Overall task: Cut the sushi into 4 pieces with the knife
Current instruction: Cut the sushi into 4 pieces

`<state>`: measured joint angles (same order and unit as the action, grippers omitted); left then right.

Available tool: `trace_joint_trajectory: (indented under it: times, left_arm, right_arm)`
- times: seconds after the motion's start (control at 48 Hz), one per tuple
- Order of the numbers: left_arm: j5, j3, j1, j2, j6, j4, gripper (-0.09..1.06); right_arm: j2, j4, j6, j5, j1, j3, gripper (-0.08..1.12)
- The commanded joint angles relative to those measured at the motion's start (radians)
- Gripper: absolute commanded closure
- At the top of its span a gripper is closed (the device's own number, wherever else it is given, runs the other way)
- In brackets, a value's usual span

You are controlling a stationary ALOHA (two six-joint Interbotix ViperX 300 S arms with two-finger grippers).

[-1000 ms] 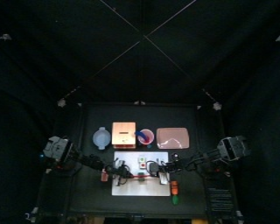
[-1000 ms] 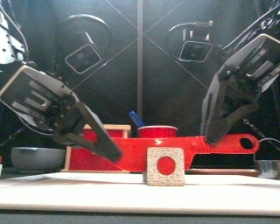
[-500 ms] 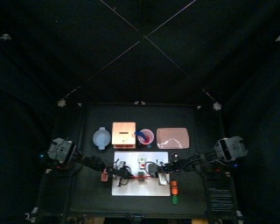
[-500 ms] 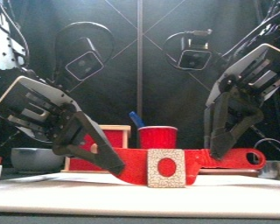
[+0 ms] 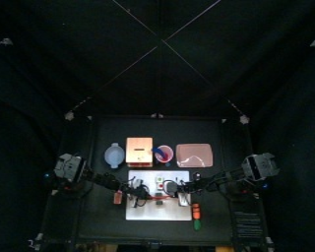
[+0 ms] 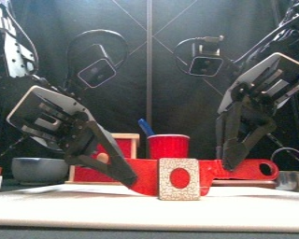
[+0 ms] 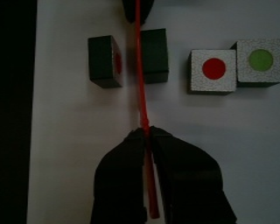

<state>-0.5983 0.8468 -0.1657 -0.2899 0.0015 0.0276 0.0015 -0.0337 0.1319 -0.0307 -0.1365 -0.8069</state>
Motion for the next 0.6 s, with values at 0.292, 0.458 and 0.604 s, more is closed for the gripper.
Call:
trace_joint_trajectory:
  times: [0.292, 0.458, 0.604]
  left_arm:
    - [0.018, -0.018, 0.032, 0.055, 0.014, 0.018, 0.71]
    - [0.021, -0.009, 0.031, 0.109, 0.012, 0.061, 0.68]
    - [0.026, -0.003, 0.023, 0.166, 0.011, 0.083, 0.6]
  right_arm:
    - [-0.026, 0.008, -0.005, -0.028, 0.032, 0.055, 0.79]
    - [-0.049, 0.017, -0.006, -0.06, 0.032, 0.075, 0.79]
    - [-0.094, 0.028, -0.005, -0.066, 0.032, 0.078, 0.79]
